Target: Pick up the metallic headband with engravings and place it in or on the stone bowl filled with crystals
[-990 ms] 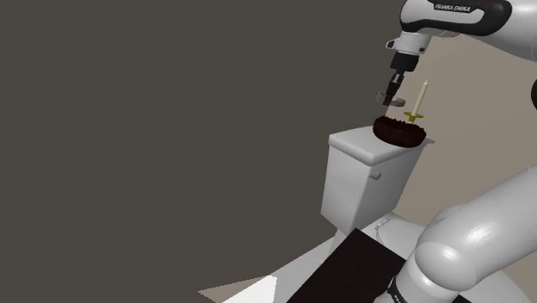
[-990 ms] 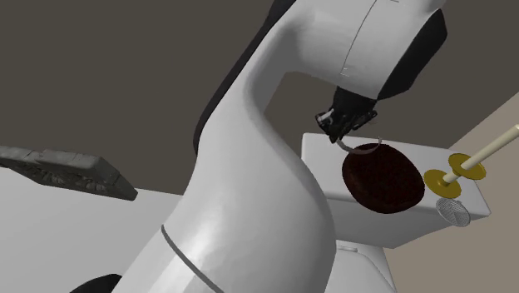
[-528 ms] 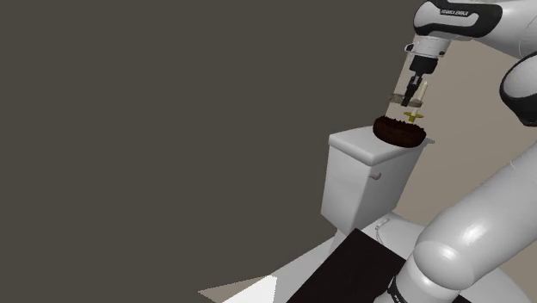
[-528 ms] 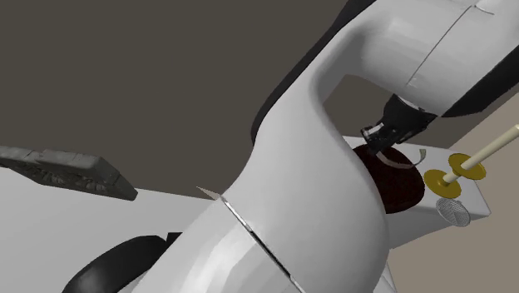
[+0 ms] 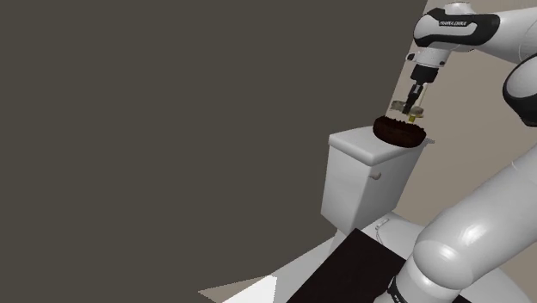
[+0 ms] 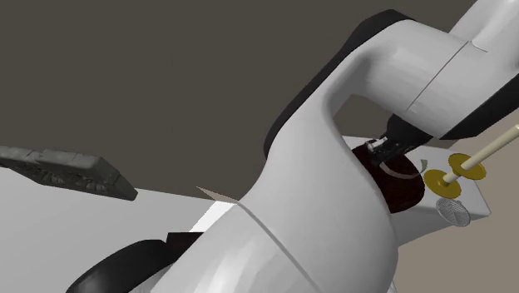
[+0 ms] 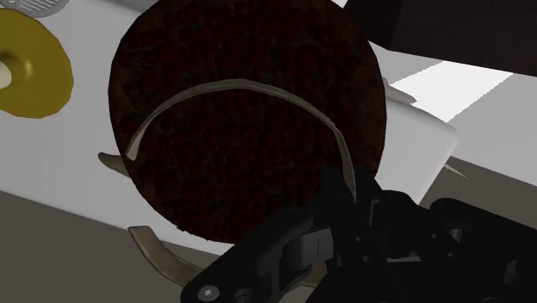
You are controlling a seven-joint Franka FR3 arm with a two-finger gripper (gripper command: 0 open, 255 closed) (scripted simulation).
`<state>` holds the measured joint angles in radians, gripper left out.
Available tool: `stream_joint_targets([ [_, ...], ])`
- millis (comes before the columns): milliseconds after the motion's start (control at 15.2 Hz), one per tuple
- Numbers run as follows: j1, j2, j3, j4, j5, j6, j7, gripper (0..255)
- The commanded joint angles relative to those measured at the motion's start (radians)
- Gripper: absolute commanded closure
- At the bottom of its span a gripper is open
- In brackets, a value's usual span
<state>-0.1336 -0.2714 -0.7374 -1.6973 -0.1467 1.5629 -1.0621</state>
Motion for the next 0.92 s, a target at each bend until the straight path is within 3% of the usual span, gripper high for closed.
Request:
stream_joint_targets([
  [0, -0.003, -0.012, 0.003, -0.040, -0.007, 0.030, 0.006, 255],
  [330, -0.010, -0.037, 0.006, -0.139, -0.024, 0.109, 0.018, 255],
  [858, -0.010, -0.037, 0.006, -0.139, -0.024, 0.109, 0.018, 255],
])
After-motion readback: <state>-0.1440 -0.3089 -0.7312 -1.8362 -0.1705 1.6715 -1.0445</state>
